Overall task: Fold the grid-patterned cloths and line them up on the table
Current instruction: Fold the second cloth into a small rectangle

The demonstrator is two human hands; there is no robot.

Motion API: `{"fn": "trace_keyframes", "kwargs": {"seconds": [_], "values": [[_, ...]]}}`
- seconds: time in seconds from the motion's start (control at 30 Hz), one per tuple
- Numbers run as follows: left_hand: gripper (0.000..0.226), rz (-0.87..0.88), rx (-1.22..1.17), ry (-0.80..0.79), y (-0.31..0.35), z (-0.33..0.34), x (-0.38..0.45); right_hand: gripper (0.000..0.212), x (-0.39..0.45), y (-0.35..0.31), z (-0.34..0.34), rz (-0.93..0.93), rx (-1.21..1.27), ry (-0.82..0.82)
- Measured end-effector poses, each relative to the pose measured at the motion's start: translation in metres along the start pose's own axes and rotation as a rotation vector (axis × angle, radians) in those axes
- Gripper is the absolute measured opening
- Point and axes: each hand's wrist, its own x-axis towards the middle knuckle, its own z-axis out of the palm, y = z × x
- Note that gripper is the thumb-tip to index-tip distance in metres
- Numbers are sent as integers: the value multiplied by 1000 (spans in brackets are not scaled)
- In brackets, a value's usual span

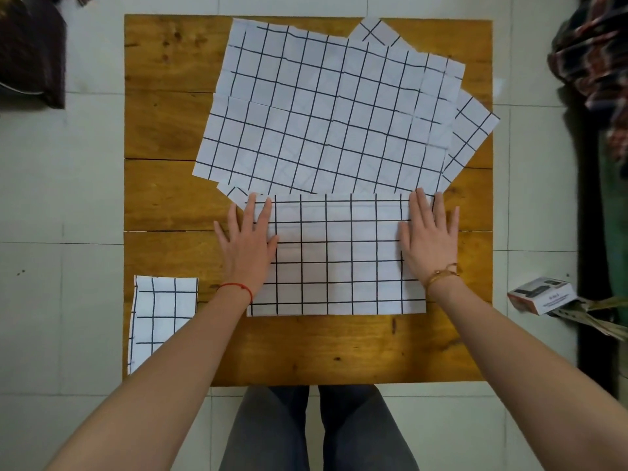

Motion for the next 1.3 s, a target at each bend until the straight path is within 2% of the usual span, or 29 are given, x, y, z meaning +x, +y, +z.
{"fn": "trace_keyframes", "kwargs": {"seconds": [0.13,0.23,0.3,0.43,0.57,0.73,0.93,1.03,1.17,1.3], "values": [[70,-26,-58,33,3,-4,-2,63,2,-1,-1,-14,44,28],[58,-152,-273,155,5,-8,-11,60,-2,-13,-5,-22,122,96],[50,-291,-354,202,5,-9,-20,59,-9,-25,-7,-124,159,116],[41,-496,-427,149,-2,-4,-38,67,-25,-50,0,-354,152,38],[37,-521,-444,101,-5,-3,-48,78,-36,-70,11,-397,112,-39],[36,-562,-559,29,0,-3,-44,76,-40,-76,13,-372,111,-54],[38,-602,-867,25,12,-18,-48,75,-38,-76,12,-384,124,-60],[51,-576,-1036,9,11,-33,-53,75,-38,-80,12,-387,123,-53],[70,-423,-1143,-88,5,-53,-61,75,-37,-96,11,-419,67,-39],[68,-240,-1149,-134,2,-72,-65,76,-36,-121,11,-440,49,-29]]}}
